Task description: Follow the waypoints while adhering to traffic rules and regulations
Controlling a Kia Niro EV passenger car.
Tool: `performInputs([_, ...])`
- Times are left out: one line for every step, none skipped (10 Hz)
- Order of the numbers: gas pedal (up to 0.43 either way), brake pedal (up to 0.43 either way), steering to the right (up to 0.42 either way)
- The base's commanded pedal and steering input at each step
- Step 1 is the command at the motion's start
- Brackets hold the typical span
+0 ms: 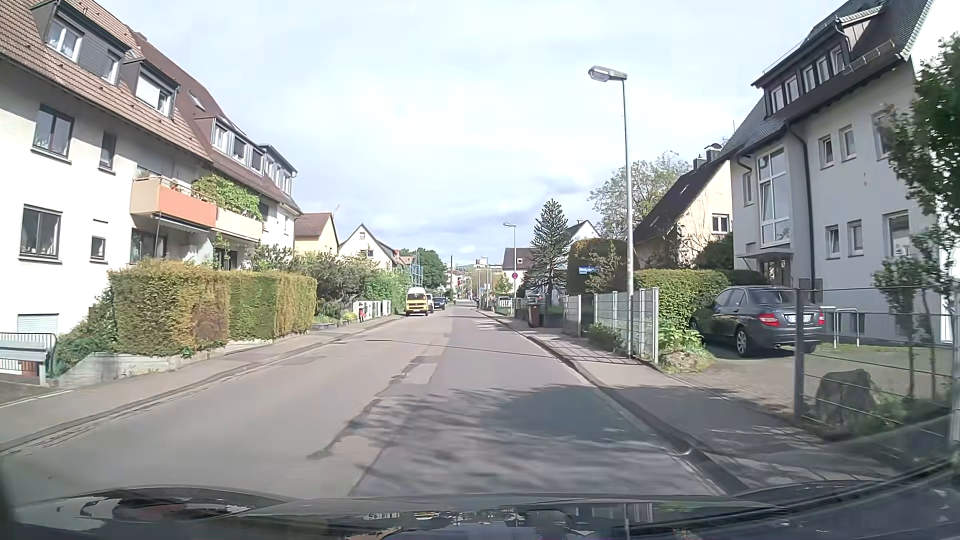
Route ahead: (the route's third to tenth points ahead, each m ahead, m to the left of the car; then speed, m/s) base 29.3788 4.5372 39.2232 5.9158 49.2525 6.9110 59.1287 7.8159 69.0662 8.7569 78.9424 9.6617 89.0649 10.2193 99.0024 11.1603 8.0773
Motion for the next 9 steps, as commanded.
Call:
performInputs([0.079, 0.000, -0.018])
performInputs([0.079, 0.000, -0.018])
performInputs([0.079, 0.000, -0.018])
performInputs([0.079, 0.000, -0.018])
performInputs([0.079, 0.000, -0.018])
performInputs([0.079, 0.000, -0.018])
performInputs([0.079, 0.000, -0.017])
performInputs([0.079, 0.000, -0.016])
performInputs([0.079, 0.000, -0.013])
